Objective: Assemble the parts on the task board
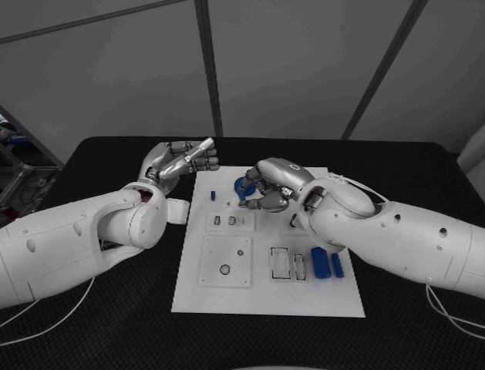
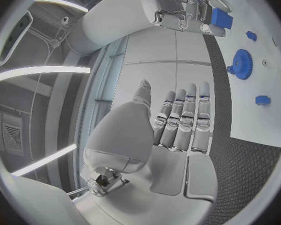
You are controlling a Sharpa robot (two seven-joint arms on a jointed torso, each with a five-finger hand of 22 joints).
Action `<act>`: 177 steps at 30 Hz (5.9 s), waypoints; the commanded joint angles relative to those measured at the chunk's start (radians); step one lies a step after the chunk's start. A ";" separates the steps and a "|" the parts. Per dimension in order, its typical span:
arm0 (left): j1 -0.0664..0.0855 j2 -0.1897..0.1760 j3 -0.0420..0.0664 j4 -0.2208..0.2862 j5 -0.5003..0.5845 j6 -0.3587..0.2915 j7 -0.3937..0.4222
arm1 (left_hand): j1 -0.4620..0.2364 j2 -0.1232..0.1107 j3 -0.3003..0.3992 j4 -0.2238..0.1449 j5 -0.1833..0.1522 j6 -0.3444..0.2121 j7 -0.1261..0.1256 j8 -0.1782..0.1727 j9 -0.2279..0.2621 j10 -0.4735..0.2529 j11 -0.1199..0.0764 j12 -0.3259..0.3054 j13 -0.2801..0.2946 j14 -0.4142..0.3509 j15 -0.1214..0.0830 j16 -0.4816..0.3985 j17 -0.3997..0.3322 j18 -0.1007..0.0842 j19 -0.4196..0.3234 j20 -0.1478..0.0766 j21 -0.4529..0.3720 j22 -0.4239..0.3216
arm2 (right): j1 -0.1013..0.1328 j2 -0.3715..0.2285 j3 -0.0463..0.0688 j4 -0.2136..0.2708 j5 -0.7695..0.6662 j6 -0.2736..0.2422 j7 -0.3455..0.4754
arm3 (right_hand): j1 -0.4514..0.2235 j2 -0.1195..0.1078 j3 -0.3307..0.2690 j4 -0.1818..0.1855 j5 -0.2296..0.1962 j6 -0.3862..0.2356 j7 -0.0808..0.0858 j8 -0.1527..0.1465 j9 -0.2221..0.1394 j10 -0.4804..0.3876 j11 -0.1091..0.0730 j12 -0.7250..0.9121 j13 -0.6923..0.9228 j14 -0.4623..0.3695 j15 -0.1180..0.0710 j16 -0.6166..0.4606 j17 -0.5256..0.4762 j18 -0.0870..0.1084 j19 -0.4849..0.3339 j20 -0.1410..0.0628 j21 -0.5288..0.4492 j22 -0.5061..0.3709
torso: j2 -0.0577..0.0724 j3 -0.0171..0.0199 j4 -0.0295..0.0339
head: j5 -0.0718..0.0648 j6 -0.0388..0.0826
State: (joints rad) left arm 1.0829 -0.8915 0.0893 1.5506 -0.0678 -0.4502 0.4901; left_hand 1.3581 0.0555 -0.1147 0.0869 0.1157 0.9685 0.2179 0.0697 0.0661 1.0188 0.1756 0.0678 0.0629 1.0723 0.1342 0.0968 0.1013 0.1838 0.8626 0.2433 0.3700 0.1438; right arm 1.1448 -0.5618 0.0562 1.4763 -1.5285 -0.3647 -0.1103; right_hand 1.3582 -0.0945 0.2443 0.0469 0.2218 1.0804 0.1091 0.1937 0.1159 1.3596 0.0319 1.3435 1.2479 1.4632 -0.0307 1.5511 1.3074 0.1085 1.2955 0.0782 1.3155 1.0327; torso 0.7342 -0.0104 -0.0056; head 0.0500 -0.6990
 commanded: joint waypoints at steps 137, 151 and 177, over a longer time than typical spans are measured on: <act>0.001 0.013 0.001 -0.014 -0.007 0.010 -0.008 | 0.005 0.012 0.001 -0.007 -0.003 -0.001 0.002 -0.006 -0.001 -0.002 0.001 -0.003 0.000 0.001 0.002 -0.009 0.002 -0.002 -0.007 0.001 -0.005 -0.002 | -0.059 0.048 -0.045 -0.043 -0.102 0.034 -0.110 | -0.045 -0.061 -0.147 0.095 -0.002 -0.206 0.061 -0.047 -0.012 -0.101 0.053 -0.075 -0.103 0.094 0.040 -0.005 0.211 0.005 -0.038 0.036 -0.036 -0.062 | -0.001 0.0016 0.0000 | -0.001 -0.038; 0.001 0.009 0.001 -0.029 -0.082 0.024 -0.068 | 0.005 0.016 -0.002 -0.023 -0.004 0.034 -0.014 0.002 0.002 0.100 -0.027 0.030 0.011 0.093 -0.029 0.034 0.031 0.001 0.045 -0.022 0.041 0.017 | -0.065 -0.021 -0.043 0.052 0.006 -0.208 0.025 | -0.007 -0.068 -0.202 0.160 0.024 -0.233 0.066 -0.026 -0.014 -0.123 0.057 -0.086 -0.125 0.087 0.044 -0.019 0.183 0.013 -0.062 0.040 -0.061 -0.106 | -0.004 0.0014 -0.0019 | -0.005 -0.028; 0.129 0.014 -0.002 -0.096 -0.761 0.491 -0.854 | -0.144 0.011 -0.115 0.135 -0.003 0.177 -0.137 0.080 0.096 0.353 -0.173 0.566 0.512 0.432 -0.194 1.250 1.160 -0.094 0.516 -0.194 0.941 0.940 | 0.012 -0.260 0.041 0.140 0.682 -0.140 0.227 | 0.046 -0.002 -0.207 0.152 0.070 -0.186 0.050 0.029 -0.007 -0.171 0.043 -0.134 -0.190 0.056 0.031 -0.081 0.078 0.034 -0.130 0.031 -0.140 -0.230 | -0.063 0.0120 -0.0024 | 0.001 -0.048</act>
State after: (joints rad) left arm 1.2029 -0.8847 0.0874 1.4566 -0.6896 -0.0506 -0.1870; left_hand 1.2226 0.0662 -0.2264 0.2137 0.1157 1.1457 0.0869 0.1448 0.1574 1.3723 0.0079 0.5999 0.5431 1.4682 -0.0525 1.3401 1.2595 0.1272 1.3663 0.0504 1.2926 1.0554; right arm 1.1531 -0.8194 0.0961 1.6198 -0.9420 -0.5201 0.1019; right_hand 1.4015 -0.1036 0.0403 0.2013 0.2880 0.8883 0.1580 0.2179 0.1073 1.1949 0.0749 1.2143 1.0592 1.4651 0.0072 1.4772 1.3079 0.1247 1.1729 0.1109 1.1791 0.8039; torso 0.6819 -0.0006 -0.0115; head 0.0505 -0.7424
